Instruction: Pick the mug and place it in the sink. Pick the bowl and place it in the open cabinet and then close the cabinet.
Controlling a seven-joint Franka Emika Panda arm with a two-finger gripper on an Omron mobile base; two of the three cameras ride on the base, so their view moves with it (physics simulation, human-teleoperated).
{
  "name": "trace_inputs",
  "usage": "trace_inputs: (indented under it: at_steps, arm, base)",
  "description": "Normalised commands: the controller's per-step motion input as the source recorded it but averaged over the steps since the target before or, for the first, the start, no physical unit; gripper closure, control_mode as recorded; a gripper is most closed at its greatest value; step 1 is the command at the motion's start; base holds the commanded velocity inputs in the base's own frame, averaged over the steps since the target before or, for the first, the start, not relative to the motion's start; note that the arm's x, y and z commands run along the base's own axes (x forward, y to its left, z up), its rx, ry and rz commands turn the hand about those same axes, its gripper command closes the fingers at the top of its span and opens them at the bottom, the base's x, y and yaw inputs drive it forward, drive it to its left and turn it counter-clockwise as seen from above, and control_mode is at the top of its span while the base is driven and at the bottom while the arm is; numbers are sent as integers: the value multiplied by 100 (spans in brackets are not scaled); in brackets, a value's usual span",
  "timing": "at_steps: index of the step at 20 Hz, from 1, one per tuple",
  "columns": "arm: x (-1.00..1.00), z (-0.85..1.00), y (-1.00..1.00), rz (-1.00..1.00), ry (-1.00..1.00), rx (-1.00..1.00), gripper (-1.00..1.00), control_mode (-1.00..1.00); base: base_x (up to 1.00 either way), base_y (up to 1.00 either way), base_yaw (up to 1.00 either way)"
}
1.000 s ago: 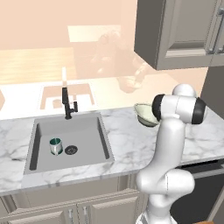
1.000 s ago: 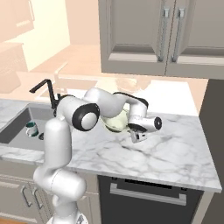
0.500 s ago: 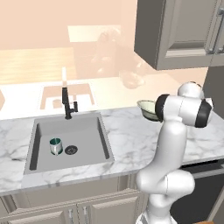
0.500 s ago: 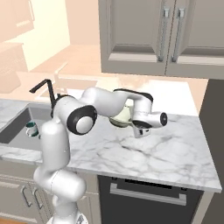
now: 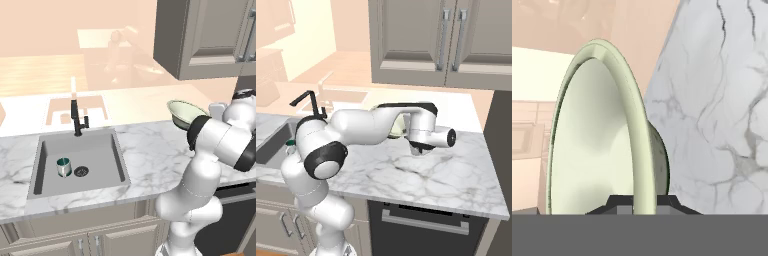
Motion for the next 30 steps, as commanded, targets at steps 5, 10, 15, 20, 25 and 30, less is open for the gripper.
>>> trace_inputs:
  at_steps: [5,10,15,20,25,30]
  arm:
    - [-98,83,16,0,-6,-17,100,-100]
    - [-94,72,24,-2,3,-29,100,-100]
    - [-57,64,49,-11,12,-33,100,-100]
    - [-69,20,57,-35,8,-19,100,-100]
    - [-39,1,30,-46,5,0,100,-100]
    - [-37,0,16,-40,1,10,100,-100]
  base:
    - [0,0,0]
    - [0,0,0]
    - [0,0,0]
    - [0,0,0]
    - [0,0,0]
    - [0,0,0]
